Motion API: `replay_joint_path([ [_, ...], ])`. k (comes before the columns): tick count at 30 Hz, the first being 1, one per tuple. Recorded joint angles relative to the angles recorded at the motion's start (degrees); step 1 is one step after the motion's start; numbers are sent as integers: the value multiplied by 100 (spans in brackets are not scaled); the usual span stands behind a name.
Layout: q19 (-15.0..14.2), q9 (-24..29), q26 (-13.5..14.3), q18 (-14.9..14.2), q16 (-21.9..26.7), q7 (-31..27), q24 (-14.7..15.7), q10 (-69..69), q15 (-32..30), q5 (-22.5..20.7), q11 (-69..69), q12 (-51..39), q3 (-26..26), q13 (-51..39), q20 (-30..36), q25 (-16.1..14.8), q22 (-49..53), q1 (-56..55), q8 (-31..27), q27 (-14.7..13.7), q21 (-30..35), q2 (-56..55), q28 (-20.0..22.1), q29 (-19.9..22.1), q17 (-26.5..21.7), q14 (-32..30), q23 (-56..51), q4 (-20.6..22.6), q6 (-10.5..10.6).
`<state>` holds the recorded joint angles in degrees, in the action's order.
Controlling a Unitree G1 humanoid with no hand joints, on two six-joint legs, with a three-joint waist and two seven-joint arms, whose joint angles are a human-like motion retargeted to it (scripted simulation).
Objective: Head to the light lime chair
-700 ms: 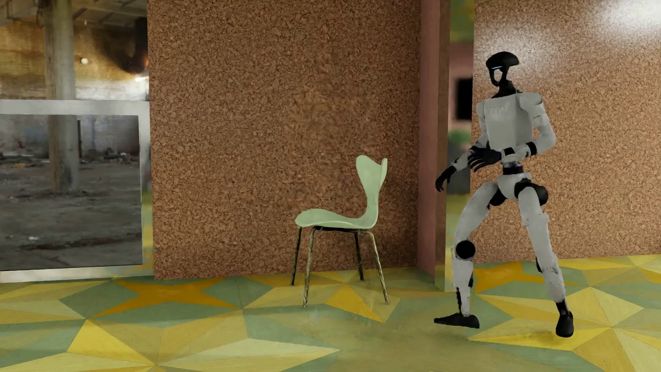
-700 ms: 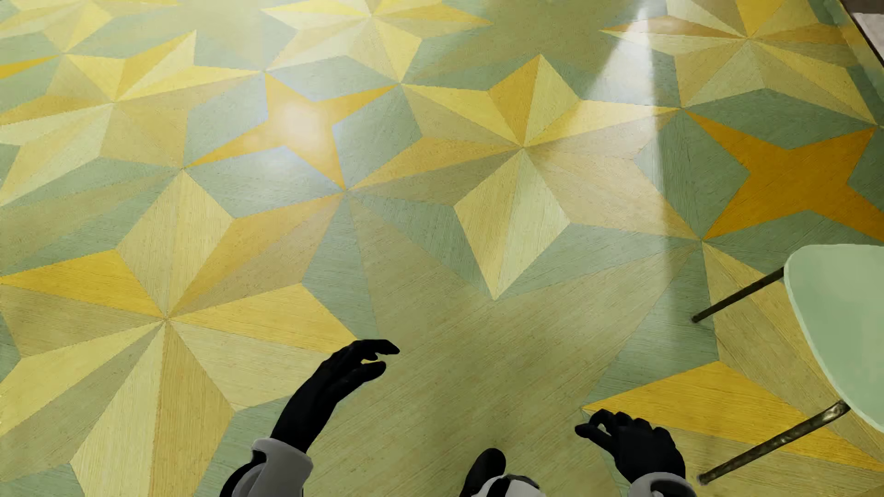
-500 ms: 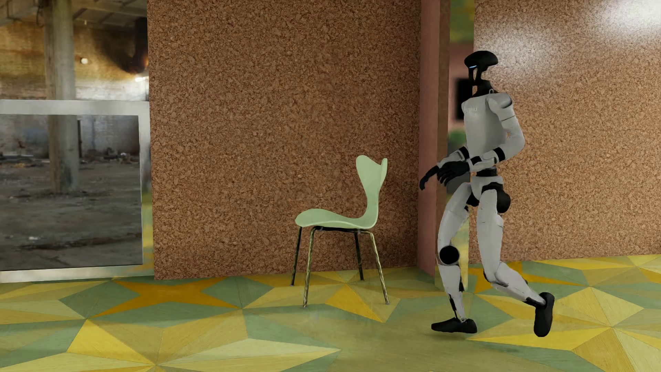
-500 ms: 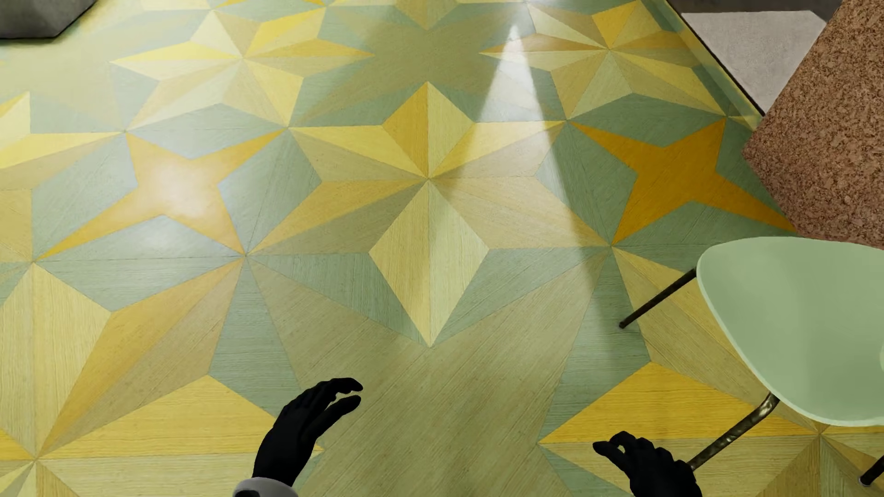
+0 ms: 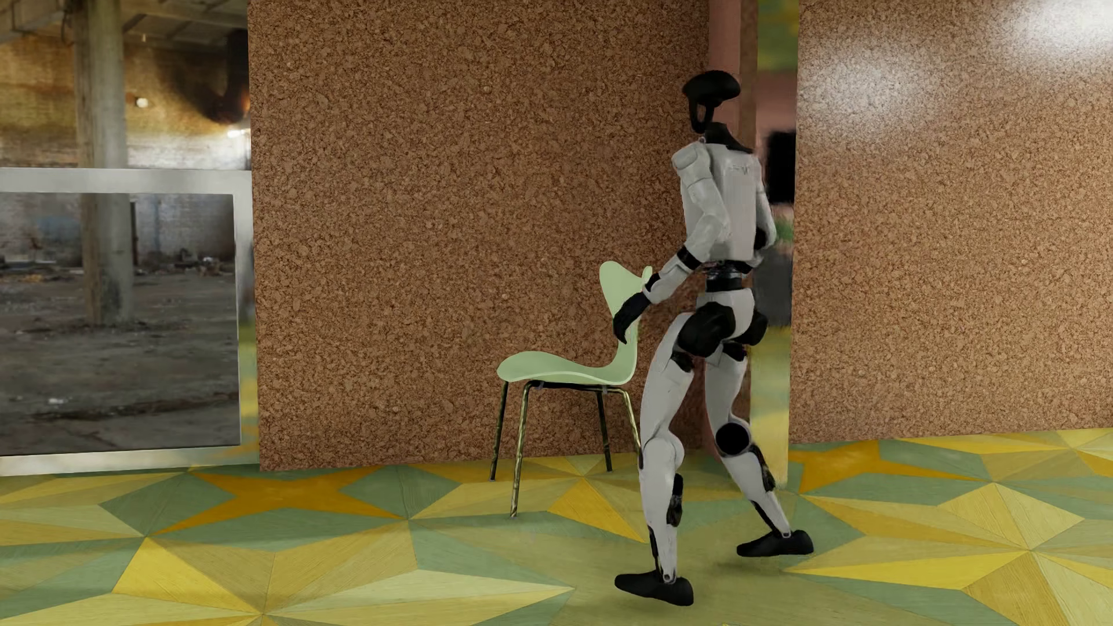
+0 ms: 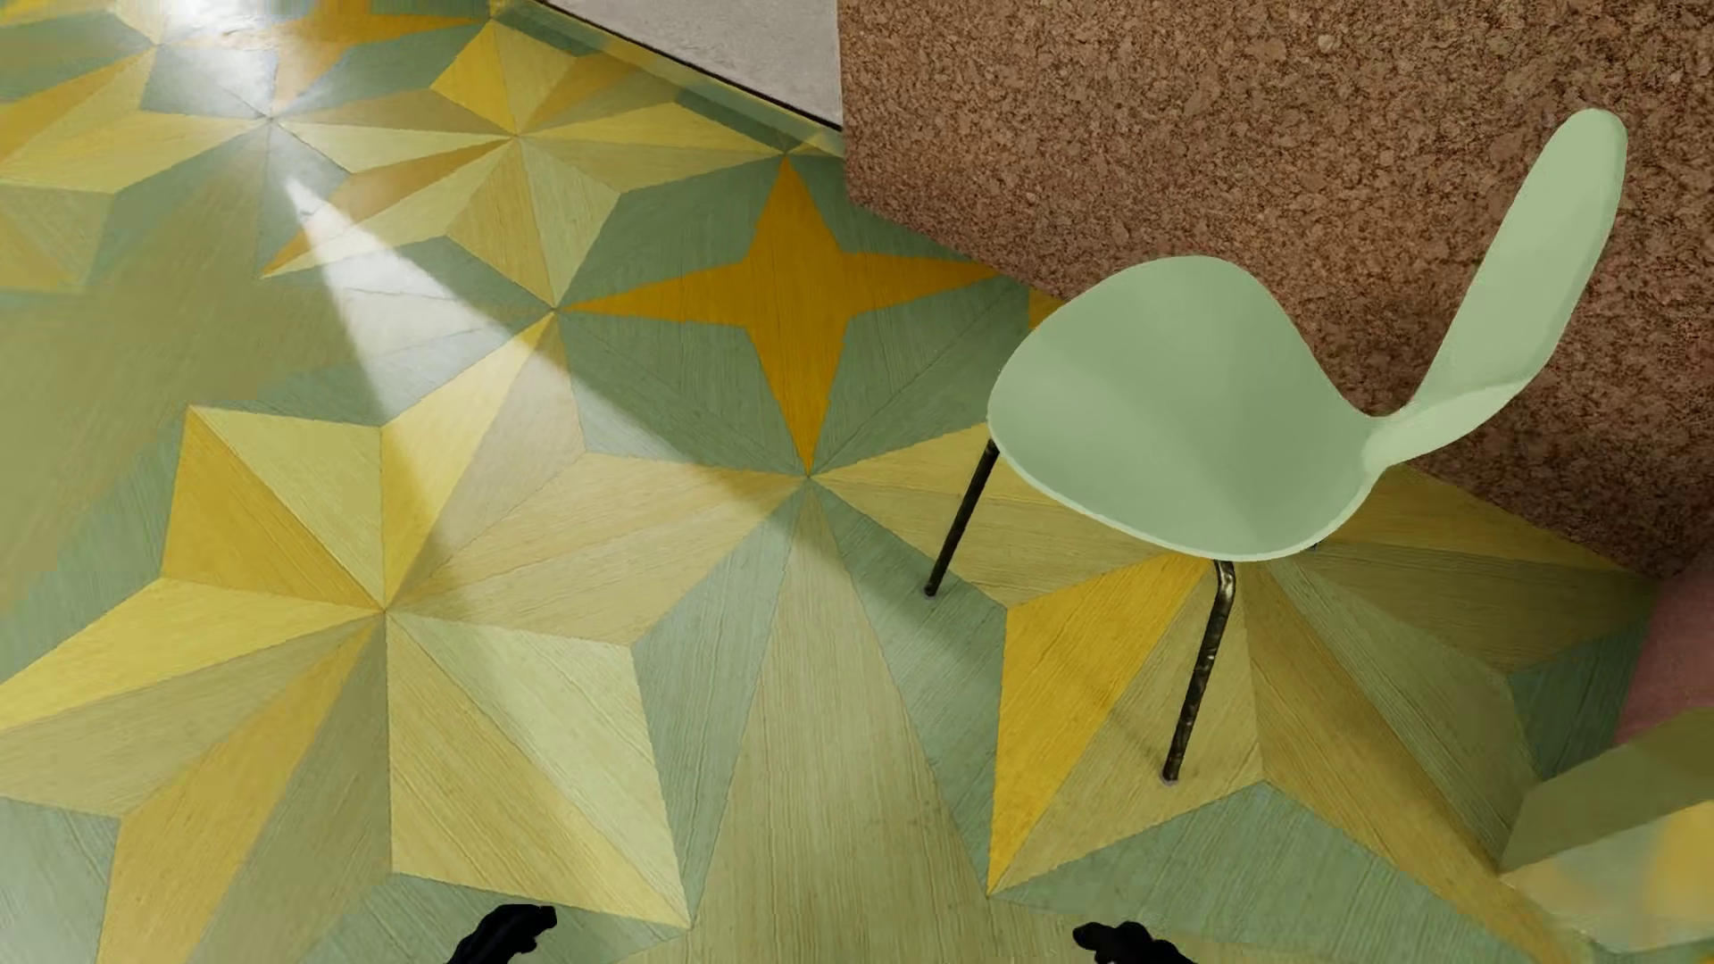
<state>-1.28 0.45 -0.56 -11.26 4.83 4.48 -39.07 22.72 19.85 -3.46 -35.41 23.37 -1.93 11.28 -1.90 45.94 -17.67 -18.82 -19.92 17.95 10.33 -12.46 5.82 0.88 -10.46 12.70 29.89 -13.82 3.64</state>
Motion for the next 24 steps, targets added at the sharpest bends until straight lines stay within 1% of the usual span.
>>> replay_joint_path([
  [1,-137,14,-192,100,44,331,155,-69,-320,106,-459,-192,9,17,108,-264,-299,176,-70,209,-251,-272,-35,162,-4,99,331,105,-52],
  [2,-394,28,-323,196,138,655,249,-115,-774,197,-987,-410,7,18,206,-530,-652,343,-79,430,-430,-612,-106,343,13,188,661,216,-113],
  [3,-650,46,-422,288,269,976,262,-175,-1218,299,-1588,-611,-6,-3,341,-737,-962,506,61,583,-486,-1030,-182,425,-9,282,968,309,-175],
  [4,-854,70,-505,373,396,1297,240,-241,-1479,606,-2209,-782,-22,-18,463,-855,-1227,671,526,631,-383,-1517,-247,384,-71,357,1219,400,-241],
  [5,-554,87,-594,448,477,1572,234,-266,-1411,1035,-2627,-921,-11,-5,520,-903,-1465,797,1137,583,-184,-1914,-292,263,-158,439,1403,491,-310],
  [6,-95,91,-703,518,507,1781,259,-251,-1158,1469,-2768,-1040,29,44,498,-934,-1692,880,1823,486,13,-2145,-306,119,-230,530,1524,578,-376],
  [7,230,76,-836,587,504,1936,304,-249,-930,1744,-2626,-1149,86,121,410,-973,-1910,947,2520,395,155,-2187,-276,-26,-251,610,1594,646,-428],
  [8,380,52,-957,636,473,2075,329,-260,-788,1782,-2234,-1201,140,228,258,-1011,-2077,1018,3144,313,252,-2127,-221,-178,-270,679,1614,690,-461],
  [9,315,23,-1060,660,418,2226,341,-269,-589,1617,-1633,-1226,183,313,116,-1008,-2193,1101,3642,269,336,-1991,-152,-328,-278,748,1599,714,-478],
  [10,77,-6,-1105,660,368,2381,328,-302,-703,1340,-901,-1218,210,376,29,-971,-2256,1210,3998,243,402,-1825,-105,-463,-287,803,1560,728,-482],
  [11,904,-44,-1086,644,354,2536,280,-415,-932,1213,-193,-1191,212,423,16,-929,-2277,1352,4638,232,431,-1500,-105,-556,-268,837,1505,741,-486],
  [12,1097,-81,-1026,620,366,2654,214,-490,-680,1168,341,-1162,208,463,58,-891,-2282,1479,5208,238,414,-1122,-158,-590,-236,899,1443,751,-483],
  [14,1069,-110,-945,549,368,2705,138,-294,-524,868,929,-1086,249,442,7,-806,-2222,1589,5027,277,372,-742,-277,-488,-121,1045,1359,654,-431],
  [15,1034,-107,-957,503,299,2691,199,58,-550,797,1020,-1012,248,389,-128,-766,-2148,1531,4963,262,348,-635,-252,-408,-99,1044,1351,541,-395],
  [16,997,-95,-968,462,178,2668,276,572,-546,768,1054,-936,233,307,-299,-719,-2065,1379,4934,253,341,-551,-200,-346,-81,923,1340,388,-362],
  [17,959,-78,-969,318,53,2521,321,1261,-521,761,1053,-901,195,248,-423,-650,-2007,1109,4907,236,358,-490,-167,-318,-85,660,1250,207,-339],
  [18,923,-56,-922,185,8,2272,311,2071,-472,742,1028,-852,140,169,-489,-570,-1933,747,4865,193,397,-450,-198,-304,-97,337,1129,17,-319],
  [19,886,-31,-922,249,-23,1966,251,2901,-420,710,1013,-827,76,54,-489,-495,-1826,334,4802,131,429,-405,-234,-267,-97,17,1009,-156,-295],
  [21,787,14,-941,131,-46,1302,184,3946,-323,663,981,-736,-30,-118,-572,-461,-1691,-341,4681,-5,400,-300,-250,-80,-106,30,732,-303,-237],
  [22,721,23,-958,-91,-57,1080,197,4054,-305,671,991,-652,-58,-221,-663,-497,-1675,-553,4626,-49,347,-231,-260,31,-104,54,655,-385,-216],
  [23,651,22,-1000,-115,-85,975,190,3891,-306,681,1023,-603,-74,-294,-728,-521,-1697,-663,4567,-77,300,-162,-282,117,-103,88,565,-528,-202],
  [24,576,16,-1023,-85,-108,988,169,3513,-316,689,1071,-563,-87,-353,-766,-510,-1720,-688,4494,-99,277,-96,-333,165,-110,115,455,-731,-189],
])
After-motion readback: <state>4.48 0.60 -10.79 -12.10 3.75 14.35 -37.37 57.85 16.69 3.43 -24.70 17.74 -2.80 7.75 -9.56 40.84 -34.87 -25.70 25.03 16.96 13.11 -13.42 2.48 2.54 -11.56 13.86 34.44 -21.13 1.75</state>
